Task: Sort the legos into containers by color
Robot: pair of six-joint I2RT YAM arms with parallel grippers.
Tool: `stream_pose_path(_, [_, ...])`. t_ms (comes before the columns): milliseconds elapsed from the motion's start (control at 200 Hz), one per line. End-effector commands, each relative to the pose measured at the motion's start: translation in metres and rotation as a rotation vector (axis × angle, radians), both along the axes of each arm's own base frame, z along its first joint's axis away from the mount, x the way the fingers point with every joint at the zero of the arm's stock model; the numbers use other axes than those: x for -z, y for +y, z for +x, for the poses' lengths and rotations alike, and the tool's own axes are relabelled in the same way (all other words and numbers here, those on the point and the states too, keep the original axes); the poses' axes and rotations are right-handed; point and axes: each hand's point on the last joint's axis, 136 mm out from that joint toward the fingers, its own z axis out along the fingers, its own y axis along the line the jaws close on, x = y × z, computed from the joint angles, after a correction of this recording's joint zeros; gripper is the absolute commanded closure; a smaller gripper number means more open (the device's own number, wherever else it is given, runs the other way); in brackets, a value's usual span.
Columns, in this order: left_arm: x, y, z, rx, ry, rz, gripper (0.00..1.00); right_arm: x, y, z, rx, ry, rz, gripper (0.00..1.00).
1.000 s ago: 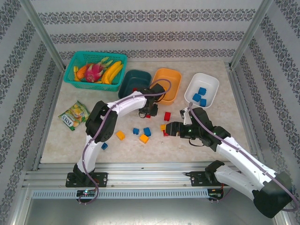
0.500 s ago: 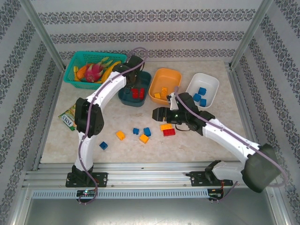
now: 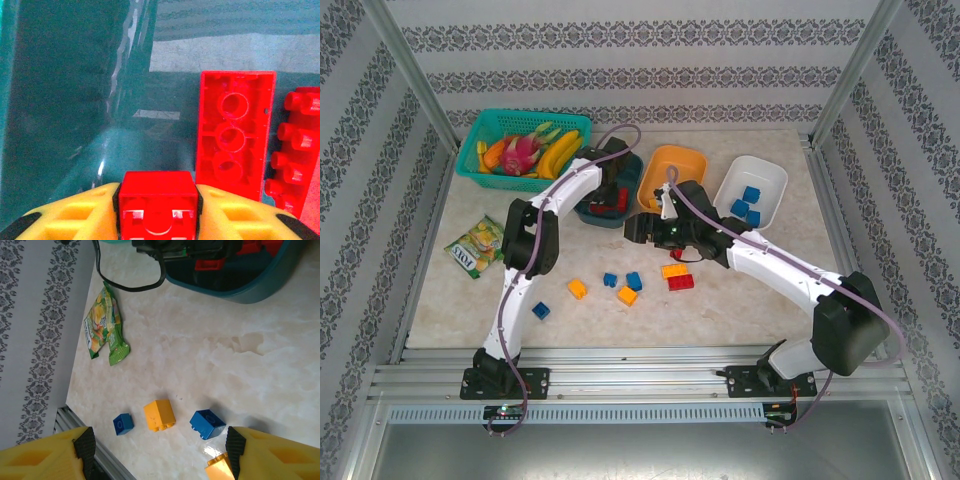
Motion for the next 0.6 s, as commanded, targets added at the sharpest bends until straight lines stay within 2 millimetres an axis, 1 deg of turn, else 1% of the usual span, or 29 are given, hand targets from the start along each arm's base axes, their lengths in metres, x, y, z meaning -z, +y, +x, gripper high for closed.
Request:
stream_pose_path(0, [-0.006, 0.008, -0.001, -0.013, 0.015, 0.01, 0.46, -0.007, 0.006, 0.0, -0.008, -0.011, 0.011, 0.28])
stream_pose_path(90, [-0.013, 0.006, -0.001, -0.013, 0.006, -0.004, 0.38, -0.005, 0.007, -0.003, -0.023, -0.016, -0.005, 0.28])
stream_pose_path(150, [-0.023, 0.005, 0.0, -0.011, -0.011, -0.015, 0.35, -0.004, 0.007, -0.005, -0.033, -0.019, -0.015, 0.28])
stream_pose_path(240, [-0.048, 0.004, -0.001, -0.017, -0.052, -0.04, 0.34, -0.004, 0.009, -0.01, -0.066, -0.045, -0.038, 0.29])
stream_pose_path(265, [-0.059, 0.004, -0.001, -0.02, -0.071, -0.052, 0.33, -0.004, 0.01, -0.012, -0.082, -0.059, -0.051, 0.29])
stream_pose_path(335, [-0.087, 0.006, -0.008, -0.038, -0.111, -0.081, 0.32, -0.002, 0.018, -0.023, -0.148, -0.099, -0.101, 0.3])
stream_pose_path(355, [-0.091, 0.008, -0.011, -0.048, -0.115, -0.089, 0.31, -0.001, 0.022, -0.028, -0.173, -0.11, -0.114, 0.3])
stream_pose_path(375, [-0.102, 0.01, -0.016, -0.056, -0.132, -0.106, 0.31, 0.0, 0.026, -0.032, -0.196, -0.119, -0.127, 0.29])
stream_pose_path(435, [-0.12, 0.017, -0.033, -0.087, -0.163, -0.161, 0.3, 0.005, 0.039, -0.046, -0.267, -0.154, -0.156, 0.3])
stream_pose_path(440, [-0.118, 0.018, -0.035, -0.091, -0.157, -0.162, 0.3, 0.005, 0.04, -0.047, -0.274, -0.159, -0.158, 0.3])
stream_pose_path(455, [-0.124, 0.02, -0.041, -0.102, -0.169, -0.181, 0.3, 0.007, 0.044, -0.05, -0.291, -0.169, -0.165, 0.3])
stream_pose_path(495, [-0.131, 0.027, -0.058, -0.134, -0.179, -0.222, 0.29, 0.011, 0.053, -0.059, -0.336, -0.197, -0.182, 0.3])
stream_pose_path(515, [-0.133, 0.033, -0.068, -0.152, -0.179, -0.235, 0.29, 0.013, 0.057, -0.064, -0.359, -0.212, -0.19, 0.3])
stream_pose_path(530, [-0.131, 0.037, -0.076, -0.167, -0.171, -0.24, 0.29, 0.014, 0.06, -0.067, -0.373, -0.224, -0.196, 0.3])
stream_pose_path(535, [-0.134, 0.038, -0.078, -0.173, -0.176, -0.246, 0.29, 0.015, 0.061, -0.068, -0.377, -0.227, -0.197, 0.29])
stream_pose_path(555, [-0.138, 0.044, -0.089, -0.194, -0.178, -0.258, 0.29, 0.017, 0.066, -0.074, -0.4, -0.24, -0.205, 0.3])
stream_pose_path(570, [-0.136, 0.047, -0.097, -0.206, -0.17, -0.261, 0.28, 0.019, 0.069, -0.077, -0.413, -0.249, -0.21, 0.29])
stream_pose_path(595, [-0.142, 0.053, -0.111, -0.225, -0.18, -0.279, 0.28, 0.022, 0.075, -0.082, -0.436, -0.263, -0.215, 0.29])
